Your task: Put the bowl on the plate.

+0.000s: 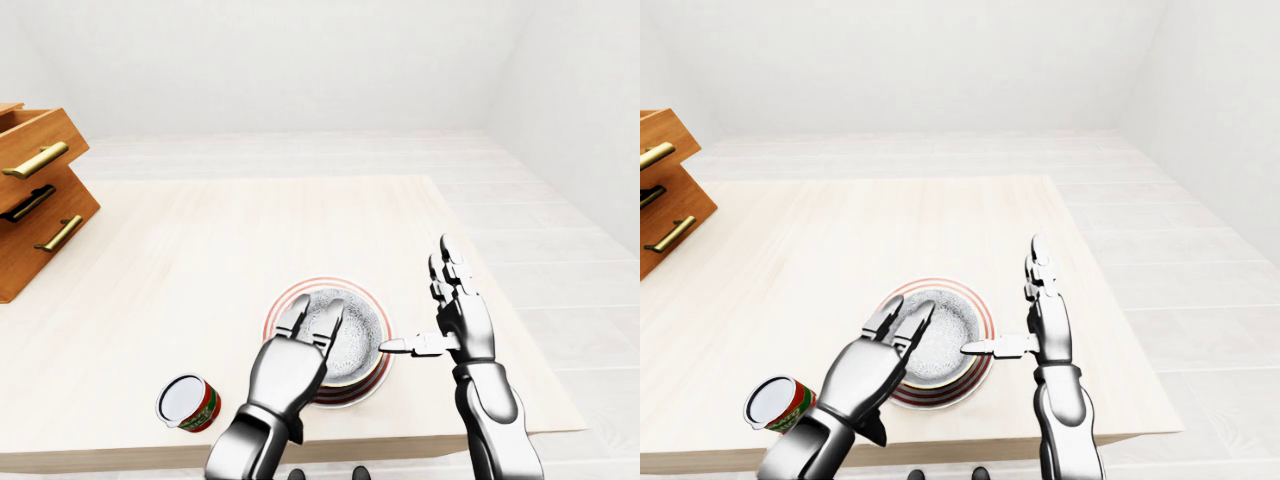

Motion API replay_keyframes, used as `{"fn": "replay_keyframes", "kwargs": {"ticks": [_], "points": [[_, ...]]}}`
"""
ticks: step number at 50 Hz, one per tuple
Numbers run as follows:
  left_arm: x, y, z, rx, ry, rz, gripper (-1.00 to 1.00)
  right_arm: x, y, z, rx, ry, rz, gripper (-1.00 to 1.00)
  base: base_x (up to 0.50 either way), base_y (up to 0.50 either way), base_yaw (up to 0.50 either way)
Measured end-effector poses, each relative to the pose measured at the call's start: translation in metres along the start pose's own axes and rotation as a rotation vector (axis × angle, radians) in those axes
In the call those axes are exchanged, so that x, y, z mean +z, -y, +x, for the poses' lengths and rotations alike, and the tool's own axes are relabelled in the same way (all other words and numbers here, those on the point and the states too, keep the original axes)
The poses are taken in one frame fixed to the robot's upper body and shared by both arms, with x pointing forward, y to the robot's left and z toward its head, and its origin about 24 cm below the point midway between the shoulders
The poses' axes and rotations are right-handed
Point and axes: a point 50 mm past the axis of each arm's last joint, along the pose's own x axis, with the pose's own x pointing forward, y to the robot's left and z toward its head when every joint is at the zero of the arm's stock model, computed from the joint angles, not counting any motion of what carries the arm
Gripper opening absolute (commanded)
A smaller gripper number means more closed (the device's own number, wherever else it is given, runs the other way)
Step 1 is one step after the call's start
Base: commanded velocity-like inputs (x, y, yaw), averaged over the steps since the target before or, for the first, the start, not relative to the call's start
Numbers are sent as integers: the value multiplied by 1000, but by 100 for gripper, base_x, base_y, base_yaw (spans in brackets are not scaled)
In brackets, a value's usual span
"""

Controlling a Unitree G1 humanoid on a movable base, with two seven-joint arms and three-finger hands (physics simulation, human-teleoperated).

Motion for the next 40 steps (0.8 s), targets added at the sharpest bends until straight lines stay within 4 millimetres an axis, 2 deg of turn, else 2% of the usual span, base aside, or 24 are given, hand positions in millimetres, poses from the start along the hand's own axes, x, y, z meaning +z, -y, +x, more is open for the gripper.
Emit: {"fn": "replay_keyframes", "kwargs": {"ticks": [17,40], "points": [[-9,-25,-17,22,-30,-23,100,4,1,1,3,20,-4,100,0,0,0],[-42,-59,-20,141,-116,-125,100,6,0,2,8,26,-8,100,0,0,0]]}}
